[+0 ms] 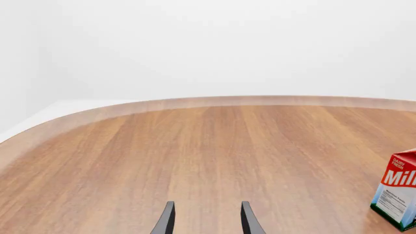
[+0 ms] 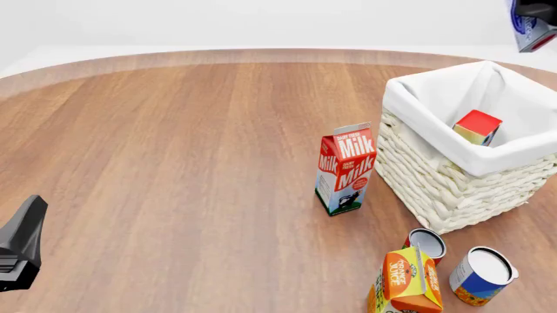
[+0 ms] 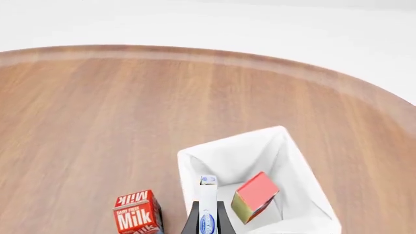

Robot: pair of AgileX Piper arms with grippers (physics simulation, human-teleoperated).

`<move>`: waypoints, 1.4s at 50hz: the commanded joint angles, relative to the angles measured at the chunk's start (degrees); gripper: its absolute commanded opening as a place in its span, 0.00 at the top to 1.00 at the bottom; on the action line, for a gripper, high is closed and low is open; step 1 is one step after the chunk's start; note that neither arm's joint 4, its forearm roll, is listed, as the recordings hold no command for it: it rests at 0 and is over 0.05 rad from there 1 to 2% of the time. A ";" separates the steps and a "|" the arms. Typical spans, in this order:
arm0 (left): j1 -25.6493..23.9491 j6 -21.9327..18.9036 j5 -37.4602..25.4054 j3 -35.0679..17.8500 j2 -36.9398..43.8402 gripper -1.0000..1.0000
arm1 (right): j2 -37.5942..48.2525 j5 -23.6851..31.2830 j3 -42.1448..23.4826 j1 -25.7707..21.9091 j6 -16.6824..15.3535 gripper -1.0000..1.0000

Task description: Pick up the cream cheese box and the butter, and put them in the basket.

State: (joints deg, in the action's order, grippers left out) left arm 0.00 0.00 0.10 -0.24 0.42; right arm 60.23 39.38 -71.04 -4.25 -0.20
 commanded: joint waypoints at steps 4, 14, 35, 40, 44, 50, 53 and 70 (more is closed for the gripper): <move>0.00 0.00 0.00 0.00 0.00 0.00 | 1.09 -3.12 2.44 2.83 0.20 1.00; 0.00 0.00 0.00 0.00 0.00 0.00 | 1.94 -3.52 3.55 3.37 -0.06 1.00; 0.00 0.00 0.00 0.00 0.00 0.00 | 2.42 -5.58 6.25 4.13 -1.34 1.00; 0.00 0.00 0.00 0.00 0.00 0.00 | 3.02 -5.84 6.25 4.37 -1.53 1.00; 0.00 0.00 0.00 0.00 0.00 0.00 | 3.46 -7.15 7.59 4.50 -1.58 1.00; 0.00 0.00 0.00 0.00 0.00 0.00 | 3.89 -7.64 8.15 4.35 -1.41 1.00; 0.00 0.00 0.00 0.00 0.00 0.00 | 3.85 -7.67 8.77 3.92 -1.42 1.00; 0.00 0.00 0.00 0.00 0.00 0.00 | 4.26 -8.54 10.18 3.83 -2.57 1.00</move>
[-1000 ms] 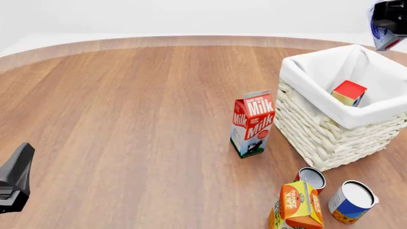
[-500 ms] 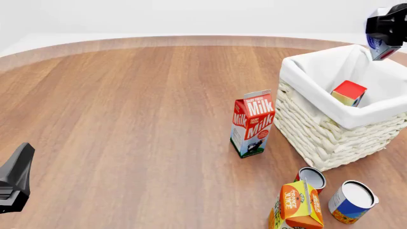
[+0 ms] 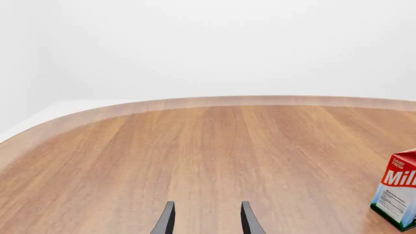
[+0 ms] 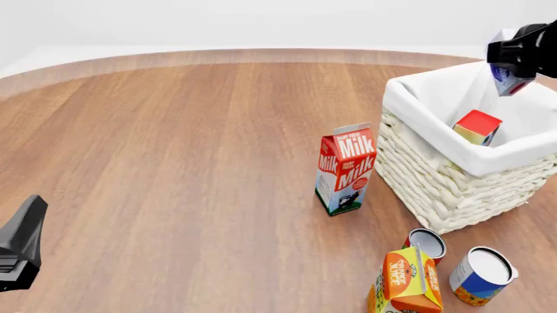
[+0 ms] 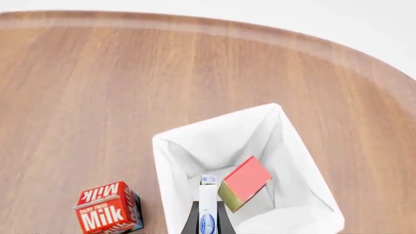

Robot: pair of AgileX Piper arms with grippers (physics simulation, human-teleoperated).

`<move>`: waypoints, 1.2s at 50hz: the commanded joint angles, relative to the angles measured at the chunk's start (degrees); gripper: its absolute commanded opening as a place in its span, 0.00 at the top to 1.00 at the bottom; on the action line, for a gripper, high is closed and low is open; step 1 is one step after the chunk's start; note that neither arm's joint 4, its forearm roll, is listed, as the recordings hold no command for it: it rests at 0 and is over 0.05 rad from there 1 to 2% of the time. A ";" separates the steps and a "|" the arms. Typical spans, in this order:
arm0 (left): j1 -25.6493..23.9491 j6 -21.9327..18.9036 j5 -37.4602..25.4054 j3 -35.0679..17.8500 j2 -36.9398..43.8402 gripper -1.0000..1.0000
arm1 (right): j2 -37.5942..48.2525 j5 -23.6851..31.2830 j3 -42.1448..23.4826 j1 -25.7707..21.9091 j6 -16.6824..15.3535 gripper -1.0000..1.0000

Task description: Pick up the cream cheese box and the butter, and put them in the basket.

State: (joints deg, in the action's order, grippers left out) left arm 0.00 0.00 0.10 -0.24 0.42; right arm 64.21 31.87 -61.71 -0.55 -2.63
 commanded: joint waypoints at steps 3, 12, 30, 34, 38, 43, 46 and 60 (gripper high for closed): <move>0.00 0.00 0.00 0.00 0.00 0.00 | 0.40 -1.41 1.33 0.13 -0.24 1.00; 0.00 0.00 0.00 0.00 0.00 0.00 | 1.62 -2.10 1.07 0.43 -0.32 1.00; 0.00 0.00 0.00 0.00 0.00 0.00 | 1.56 -2.92 2.92 0.04 -0.84 1.00; 0.00 0.00 0.00 0.00 0.00 0.00 | 1.60 -2.43 2.23 0.28 -1.01 1.00; 0.00 0.00 0.00 0.00 0.00 0.00 | 1.84 -2.77 2.35 0.35 -1.01 1.00; 0.00 0.00 0.00 0.00 0.00 0.00 | 2.34 -3.53 2.72 0.40 -0.93 1.00; 0.00 0.00 0.00 0.00 0.00 0.00 | 2.23 -3.24 2.45 0.28 -0.79 1.00; 0.00 0.00 0.00 0.00 0.00 0.00 | 3.76 -5.08 4.11 0.00 -1.27 1.00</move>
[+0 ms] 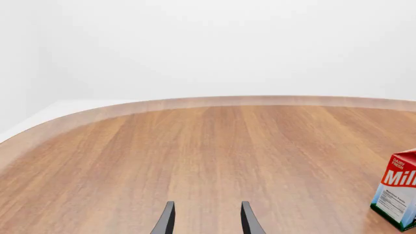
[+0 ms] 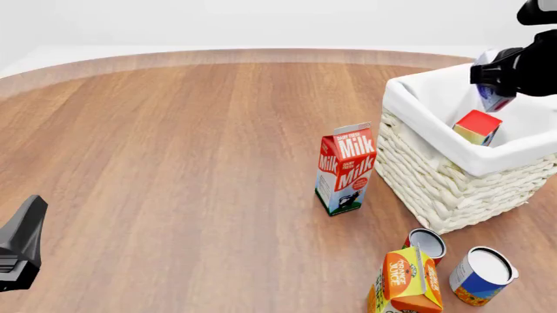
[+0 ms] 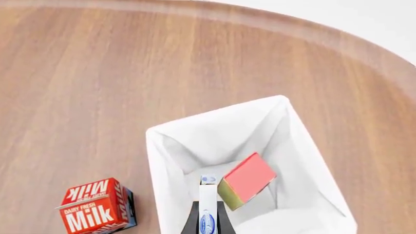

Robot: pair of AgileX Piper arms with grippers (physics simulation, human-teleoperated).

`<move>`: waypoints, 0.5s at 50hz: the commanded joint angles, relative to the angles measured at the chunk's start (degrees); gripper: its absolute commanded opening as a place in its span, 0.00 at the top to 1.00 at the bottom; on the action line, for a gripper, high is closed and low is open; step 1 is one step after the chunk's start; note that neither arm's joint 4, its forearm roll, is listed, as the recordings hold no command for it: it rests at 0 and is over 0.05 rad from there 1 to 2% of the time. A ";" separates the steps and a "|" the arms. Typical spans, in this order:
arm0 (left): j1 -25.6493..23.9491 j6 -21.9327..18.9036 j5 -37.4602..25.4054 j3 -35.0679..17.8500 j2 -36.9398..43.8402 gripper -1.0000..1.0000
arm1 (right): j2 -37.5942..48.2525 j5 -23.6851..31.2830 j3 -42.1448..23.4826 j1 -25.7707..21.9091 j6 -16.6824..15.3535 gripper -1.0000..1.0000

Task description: Pick up the cream cheese box and the butter, and put them in the basket.

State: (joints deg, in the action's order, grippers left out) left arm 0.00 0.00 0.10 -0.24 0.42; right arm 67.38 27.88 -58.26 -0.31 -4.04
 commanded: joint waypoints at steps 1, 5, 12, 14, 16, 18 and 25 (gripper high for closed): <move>0.00 0.00 0.00 0.00 0.00 0.00 | 0.64 -1.82 1.42 -0.28 0.16 1.00; 0.00 0.00 0.00 0.00 0.00 0.00 | 0.18 -1.28 1.47 -0.34 0.09 1.00; 0.00 0.00 0.00 0.00 0.00 0.00 | -0.30 -0.69 1.12 0.00 0.03 1.00; 0.00 0.00 0.00 0.00 0.00 0.00 | -0.26 -0.86 1.25 0.01 0.00 1.00; 0.00 0.00 0.00 0.00 0.00 0.00 | -0.21 -0.76 0.98 0.22 -0.10 1.00; 0.00 0.00 0.00 0.00 0.00 0.00 | -0.22 -0.61 0.70 0.38 0.02 1.00; 0.00 0.00 0.00 0.00 0.00 0.00 | 0.17 -1.15 1.00 0.47 -0.05 1.00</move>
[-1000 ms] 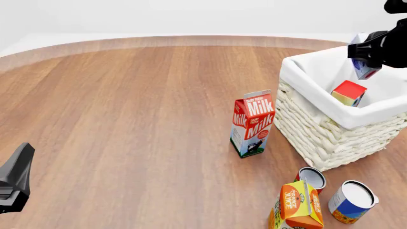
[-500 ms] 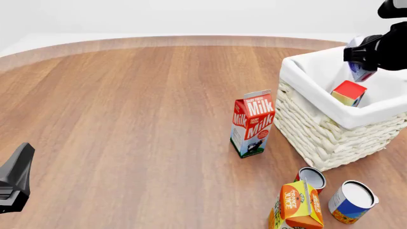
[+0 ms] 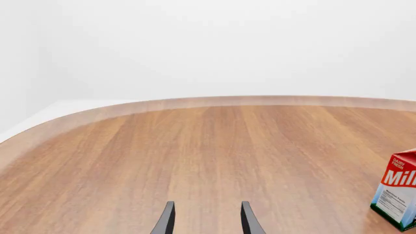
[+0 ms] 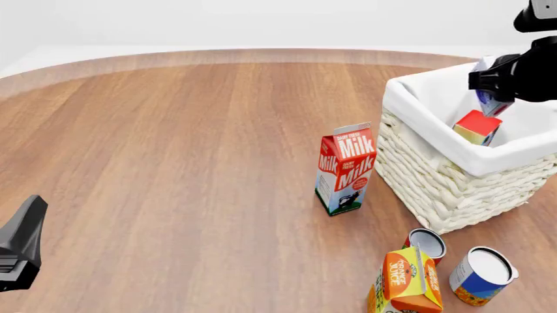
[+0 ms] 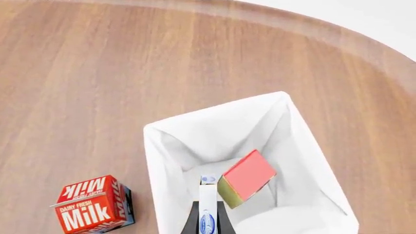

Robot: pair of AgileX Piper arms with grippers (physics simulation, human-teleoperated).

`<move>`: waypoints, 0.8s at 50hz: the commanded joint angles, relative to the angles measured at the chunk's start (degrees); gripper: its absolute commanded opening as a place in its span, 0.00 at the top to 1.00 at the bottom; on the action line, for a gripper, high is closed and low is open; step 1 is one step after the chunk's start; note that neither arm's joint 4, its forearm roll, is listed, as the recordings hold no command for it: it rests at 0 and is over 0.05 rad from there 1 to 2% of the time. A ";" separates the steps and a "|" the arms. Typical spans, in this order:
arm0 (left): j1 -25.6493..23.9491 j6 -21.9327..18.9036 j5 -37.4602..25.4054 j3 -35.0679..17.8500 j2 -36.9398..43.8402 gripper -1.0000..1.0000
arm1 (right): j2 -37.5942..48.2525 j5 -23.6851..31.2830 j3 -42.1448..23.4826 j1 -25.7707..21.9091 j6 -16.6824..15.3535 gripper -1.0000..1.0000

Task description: Pick up the cream cheese box and the butter, and put them in the basket.

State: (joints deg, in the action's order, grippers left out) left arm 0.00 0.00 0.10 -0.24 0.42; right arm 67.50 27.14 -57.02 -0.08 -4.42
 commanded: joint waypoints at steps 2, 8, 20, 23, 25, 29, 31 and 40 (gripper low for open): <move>0.00 0.00 0.00 0.00 0.00 0.00 | 0.29 -0.74 -0.03 0.23 0.25 1.00; 0.00 0.00 0.00 0.00 0.00 0.00 | 0.49 -2.19 1.53 -0.25 0.29 1.00; 0.00 0.00 0.00 0.00 0.00 0.00 | 1.24 -2.86 1.79 -0.18 0.00 1.00; 0.00 0.00 0.00 0.00 0.00 0.00 | 1.54 -3.37 2.11 -0.12 0.04 1.00; 0.00 0.00 0.00 0.00 0.00 0.00 | 1.67 -3.22 1.84 -0.10 0.03 1.00; 0.00 0.00 0.00 0.00 0.00 0.00 | 1.92 -1.40 -0.46 0.41 -0.09 1.00; 0.00 0.00 0.00 0.00 0.00 0.00 | 1.91 -1.29 -0.54 0.40 0.00 1.00; 0.00 0.00 0.00 0.00 0.00 0.00 | 2.92 -2.42 0.01 0.33 -0.04 1.00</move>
State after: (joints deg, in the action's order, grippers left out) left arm 0.00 0.00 0.10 -0.24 0.42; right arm 69.79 25.00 -56.28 0.13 -4.82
